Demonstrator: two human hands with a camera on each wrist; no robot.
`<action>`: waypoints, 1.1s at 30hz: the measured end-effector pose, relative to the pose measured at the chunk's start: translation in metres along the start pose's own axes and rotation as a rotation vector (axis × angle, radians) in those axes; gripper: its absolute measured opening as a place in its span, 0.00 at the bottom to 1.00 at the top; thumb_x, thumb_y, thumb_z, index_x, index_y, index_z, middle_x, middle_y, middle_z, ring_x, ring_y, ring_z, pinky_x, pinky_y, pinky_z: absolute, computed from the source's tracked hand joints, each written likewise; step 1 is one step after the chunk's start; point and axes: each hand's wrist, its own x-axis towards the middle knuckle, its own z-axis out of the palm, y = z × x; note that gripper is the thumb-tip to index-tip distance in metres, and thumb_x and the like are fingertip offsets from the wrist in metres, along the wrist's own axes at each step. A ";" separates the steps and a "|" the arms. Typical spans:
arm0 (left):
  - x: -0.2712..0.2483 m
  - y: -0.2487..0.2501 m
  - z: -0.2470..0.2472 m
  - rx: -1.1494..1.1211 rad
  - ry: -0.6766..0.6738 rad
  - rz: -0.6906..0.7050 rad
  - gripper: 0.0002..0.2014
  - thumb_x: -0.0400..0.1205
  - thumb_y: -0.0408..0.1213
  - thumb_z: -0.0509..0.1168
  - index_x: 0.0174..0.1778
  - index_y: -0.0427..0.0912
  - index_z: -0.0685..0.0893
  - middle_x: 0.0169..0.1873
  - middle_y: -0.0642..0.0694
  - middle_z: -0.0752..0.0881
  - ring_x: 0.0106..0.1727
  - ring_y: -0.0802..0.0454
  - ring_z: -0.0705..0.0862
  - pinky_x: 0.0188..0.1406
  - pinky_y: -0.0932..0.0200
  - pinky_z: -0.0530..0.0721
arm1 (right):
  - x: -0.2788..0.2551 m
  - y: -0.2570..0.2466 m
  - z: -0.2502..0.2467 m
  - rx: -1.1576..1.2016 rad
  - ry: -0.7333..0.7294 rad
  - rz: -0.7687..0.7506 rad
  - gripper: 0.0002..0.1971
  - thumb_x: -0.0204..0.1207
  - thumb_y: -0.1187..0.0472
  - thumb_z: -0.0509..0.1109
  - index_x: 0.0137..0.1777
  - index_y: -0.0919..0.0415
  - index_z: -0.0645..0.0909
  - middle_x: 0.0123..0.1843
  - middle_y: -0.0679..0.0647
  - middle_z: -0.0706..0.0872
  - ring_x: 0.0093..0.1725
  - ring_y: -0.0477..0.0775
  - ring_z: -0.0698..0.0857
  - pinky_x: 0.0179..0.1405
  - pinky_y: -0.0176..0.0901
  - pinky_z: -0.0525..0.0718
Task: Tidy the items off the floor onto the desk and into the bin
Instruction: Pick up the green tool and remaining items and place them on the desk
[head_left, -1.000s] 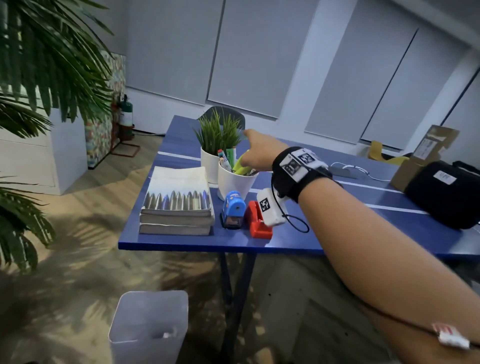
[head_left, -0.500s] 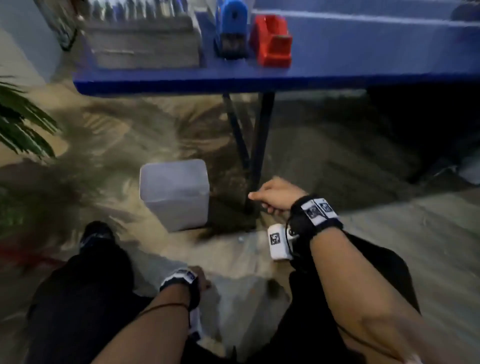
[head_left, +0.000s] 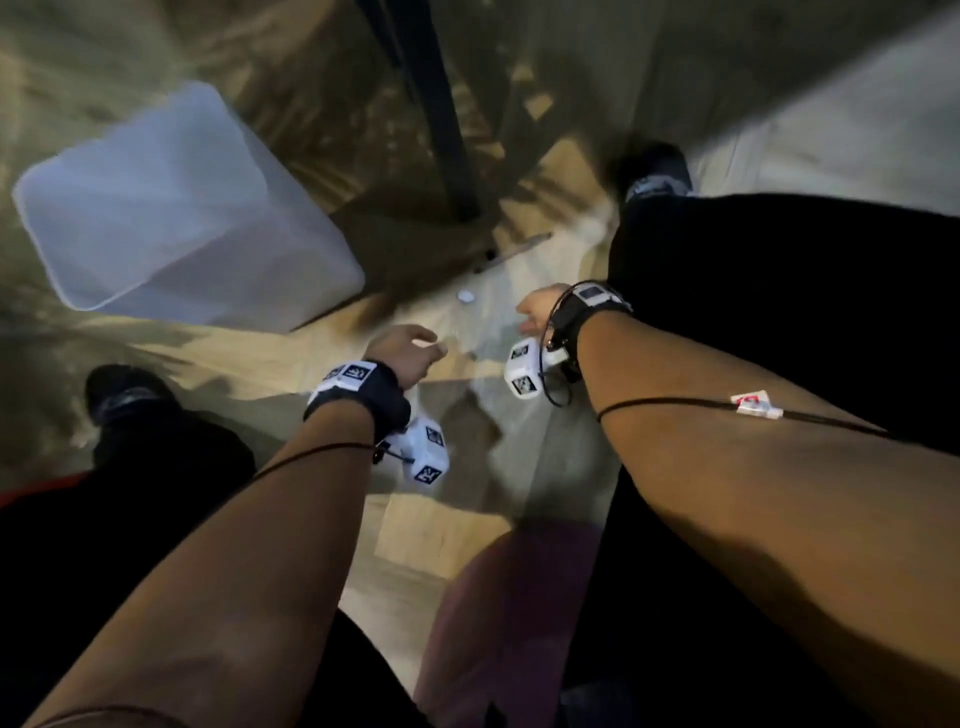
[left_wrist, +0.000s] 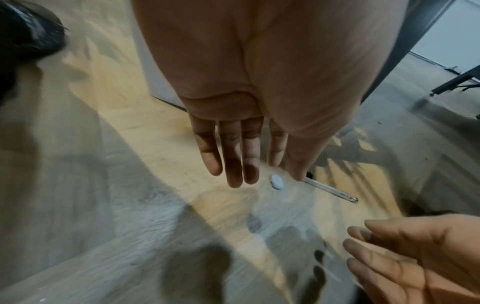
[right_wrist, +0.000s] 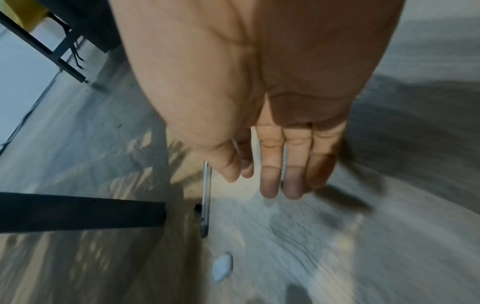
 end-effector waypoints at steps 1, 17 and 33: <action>0.012 0.006 0.004 -0.010 -0.006 0.001 0.19 0.82 0.53 0.70 0.65 0.49 0.84 0.48 0.44 0.92 0.48 0.45 0.91 0.50 0.51 0.87 | 0.015 0.003 -0.005 -0.009 -0.010 0.015 0.24 0.89 0.63 0.63 0.82 0.70 0.70 0.45 0.54 0.77 0.49 0.57 0.82 0.45 0.44 0.84; 0.113 0.021 0.052 -0.052 0.064 0.048 0.30 0.75 0.53 0.70 0.74 0.70 0.73 0.49 0.50 0.91 0.51 0.49 0.90 0.51 0.57 0.86 | 0.134 -0.021 -0.012 -0.144 0.141 -0.135 0.26 0.80 0.57 0.62 0.79 0.40 0.75 0.59 0.56 0.88 0.50 0.58 0.92 0.58 0.63 0.93; 0.140 0.023 0.067 0.268 0.212 0.057 0.08 0.83 0.45 0.69 0.55 0.50 0.81 0.52 0.43 0.85 0.45 0.40 0.82 0.42 0.55 0.77 | 0.114 0.055 -0.001 -0.154 0.504 -0.165 0.13 0.72 0.74 0.61 0.46 0.56 0.80 0.47 0.55 0.84 0.35 0.53 0.80 0.28 0.35 0.76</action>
